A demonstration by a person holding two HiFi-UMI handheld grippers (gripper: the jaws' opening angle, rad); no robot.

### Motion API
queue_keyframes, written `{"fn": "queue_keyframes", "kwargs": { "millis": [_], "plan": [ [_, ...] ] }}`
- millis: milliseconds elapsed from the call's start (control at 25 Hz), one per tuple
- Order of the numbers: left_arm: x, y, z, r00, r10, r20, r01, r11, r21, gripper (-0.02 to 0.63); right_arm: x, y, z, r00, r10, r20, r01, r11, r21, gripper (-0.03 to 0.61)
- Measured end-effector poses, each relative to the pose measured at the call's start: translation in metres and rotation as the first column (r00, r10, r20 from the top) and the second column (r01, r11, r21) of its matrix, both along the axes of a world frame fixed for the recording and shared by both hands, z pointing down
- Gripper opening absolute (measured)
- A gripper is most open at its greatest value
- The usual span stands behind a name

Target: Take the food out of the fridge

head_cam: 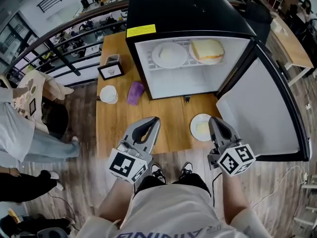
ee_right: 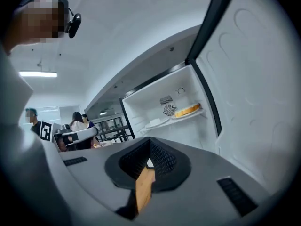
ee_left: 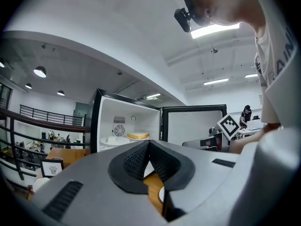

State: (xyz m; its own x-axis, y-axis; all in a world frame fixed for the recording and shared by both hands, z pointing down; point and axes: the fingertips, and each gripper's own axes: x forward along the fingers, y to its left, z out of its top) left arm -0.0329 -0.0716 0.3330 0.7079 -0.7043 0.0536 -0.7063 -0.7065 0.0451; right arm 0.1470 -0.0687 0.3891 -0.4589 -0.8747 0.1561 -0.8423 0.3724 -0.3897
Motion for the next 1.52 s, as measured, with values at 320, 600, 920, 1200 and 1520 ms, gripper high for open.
{"fn": "queue_keyframes", "kwargs": {
  "millis": [320, 600, 920, 1200, 1520],
  "plan": [
    [-0.021, 0.001, -0.021, 0.999, -0.043, -0.028, 0.044, 0.998, 0.038, 0.009, -0.021, -0.015, -0.051, 0.999, -0.034, -0.03, 0.037, 0.995, 0.092, 0.021],
    [-0.028, -0.002, -0.024, 0.998, -0.054, -0.037, 0.056, 0.998, 0.041, 0.008, -0.03, -0.023, -0.052, 0.998, -0.054, -0.033, 0.057, 0.994, 0.088, 0.02],
    [-0.031, -0.007, -0.025, 0.996, -0.074, -0.05, 0.076, 0.996, 0.04, 0.008, -0.026, -0.031, -0.053, 0.999, -0.046, -0.023, 0.047, 0.996, 0.077, 0.021],
    [-0.037, -0.005, -0.025, 0.996, -0.083, -0.046, 0.085, 0.995, 0.046, 0.008, -0.037, -0.042, -0.051, 0.998, -0.067, 0.013, 0.067, 0.997, 0.049, 0.021],
    [-0.055, 0.002, -0.019, 0.991, -0.123, -0.048, 0.124, 0.992, 0.029, 0.008, -0.07, -0.097, -0.045, 0.987, -0.063, 0.148, 0.074, 0.995, -0.066, 0.036]
  ]
}}
